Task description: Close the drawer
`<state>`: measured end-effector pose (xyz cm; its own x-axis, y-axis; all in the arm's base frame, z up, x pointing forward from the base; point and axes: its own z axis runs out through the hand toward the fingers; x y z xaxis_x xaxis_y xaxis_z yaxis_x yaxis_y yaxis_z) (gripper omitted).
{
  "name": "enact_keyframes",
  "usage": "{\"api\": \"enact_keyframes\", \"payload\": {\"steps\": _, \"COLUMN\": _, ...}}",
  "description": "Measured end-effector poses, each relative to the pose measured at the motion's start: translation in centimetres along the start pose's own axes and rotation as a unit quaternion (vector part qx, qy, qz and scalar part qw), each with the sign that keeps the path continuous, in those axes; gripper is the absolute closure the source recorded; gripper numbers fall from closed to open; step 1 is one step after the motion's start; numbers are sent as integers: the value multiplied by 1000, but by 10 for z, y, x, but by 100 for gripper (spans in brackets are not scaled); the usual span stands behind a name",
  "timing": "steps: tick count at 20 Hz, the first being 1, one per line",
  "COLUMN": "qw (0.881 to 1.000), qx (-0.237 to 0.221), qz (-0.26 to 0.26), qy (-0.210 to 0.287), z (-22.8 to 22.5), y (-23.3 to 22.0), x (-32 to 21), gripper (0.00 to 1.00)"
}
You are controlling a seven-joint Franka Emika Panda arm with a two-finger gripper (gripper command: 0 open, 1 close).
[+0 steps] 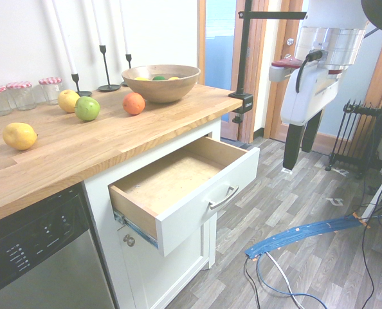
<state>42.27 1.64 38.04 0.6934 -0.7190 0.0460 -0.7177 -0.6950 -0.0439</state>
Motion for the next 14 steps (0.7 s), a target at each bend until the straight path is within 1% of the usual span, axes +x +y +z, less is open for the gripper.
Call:
{"api": "enact_keyframes", "payload": {"steps": 4, "qw": 1000, "qx": -1, "qz": 5, "qy": -7, "z": 5, "y": 1, "x": 1, "gripper": 0}}
{"api": "enact_keyframes", "payload": {"steps": 8, "qw": 1000, "qx": -5, "qz": 14, "qy": -13, "z": 24, "y": 6, "x": 9, "gripper": 0}}
{"api": "enact_keyframes", "payload": {"steps": 10, "qw": 1000, "qx": -3, "qz": 12, "qy": -14, "z": 40, "y": 9, "x": 13, "gripper": 0}}
{"api": "enact_keyframes", "payload": {"steps": 14, "qw": 1000, "qx": -5, "qz": 11, "qy": -19, "z": 88, "y": 19, "x": 24, "gripper": 0}}
